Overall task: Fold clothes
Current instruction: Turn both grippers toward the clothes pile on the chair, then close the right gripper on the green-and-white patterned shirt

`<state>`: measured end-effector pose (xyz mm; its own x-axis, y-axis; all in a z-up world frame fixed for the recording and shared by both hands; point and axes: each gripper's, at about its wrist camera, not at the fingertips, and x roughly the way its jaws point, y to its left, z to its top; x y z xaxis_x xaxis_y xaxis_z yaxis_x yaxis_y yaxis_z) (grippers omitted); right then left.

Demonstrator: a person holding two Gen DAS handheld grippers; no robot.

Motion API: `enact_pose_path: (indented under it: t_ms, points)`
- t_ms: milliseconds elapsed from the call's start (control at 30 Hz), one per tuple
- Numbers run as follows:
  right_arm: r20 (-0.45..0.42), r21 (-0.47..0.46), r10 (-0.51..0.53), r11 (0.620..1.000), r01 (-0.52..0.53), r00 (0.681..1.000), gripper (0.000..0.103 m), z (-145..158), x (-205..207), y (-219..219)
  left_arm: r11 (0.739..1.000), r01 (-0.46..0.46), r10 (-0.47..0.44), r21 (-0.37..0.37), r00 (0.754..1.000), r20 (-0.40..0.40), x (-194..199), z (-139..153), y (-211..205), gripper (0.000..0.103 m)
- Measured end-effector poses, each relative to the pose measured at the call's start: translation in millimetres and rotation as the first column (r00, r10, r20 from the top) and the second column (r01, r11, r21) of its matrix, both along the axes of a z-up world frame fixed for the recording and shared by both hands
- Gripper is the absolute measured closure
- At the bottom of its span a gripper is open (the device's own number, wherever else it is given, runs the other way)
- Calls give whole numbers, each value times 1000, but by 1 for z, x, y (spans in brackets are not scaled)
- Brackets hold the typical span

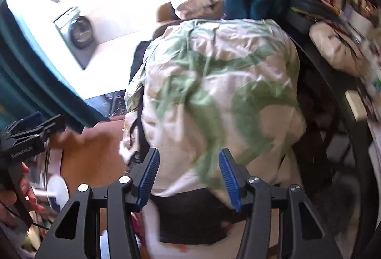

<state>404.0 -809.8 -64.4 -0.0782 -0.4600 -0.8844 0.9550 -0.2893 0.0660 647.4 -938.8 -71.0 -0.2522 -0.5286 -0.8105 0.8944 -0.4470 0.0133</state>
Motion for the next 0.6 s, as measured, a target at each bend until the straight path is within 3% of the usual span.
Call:
enact_pose_path:
  t_ms: [133,233,367,467,600]
  points:
    - [-176,1,-51,999,52,983,48,12,45,-27,998,57,-55,-8,991,120,32,2,-54,3]
    - [-181,-47,-191,982,185,965,48,33,42,-40,997,82,-78,-18,986,148,47,8,-82,3]
    - [-240,-72,-283,959,274,929,47,46,30,-34,992,101,-107,73,991,76,42,3,-91,3]
    - [-278,-123,-335,942,312,900,47,50,28,-14,979,136,-142,152,989,27,15,-9,-77,3]
    - [-154,-227,-466,875,428,871,45,54,11,24,963,194,-204,188,978,36,-26,-18,-67,3]
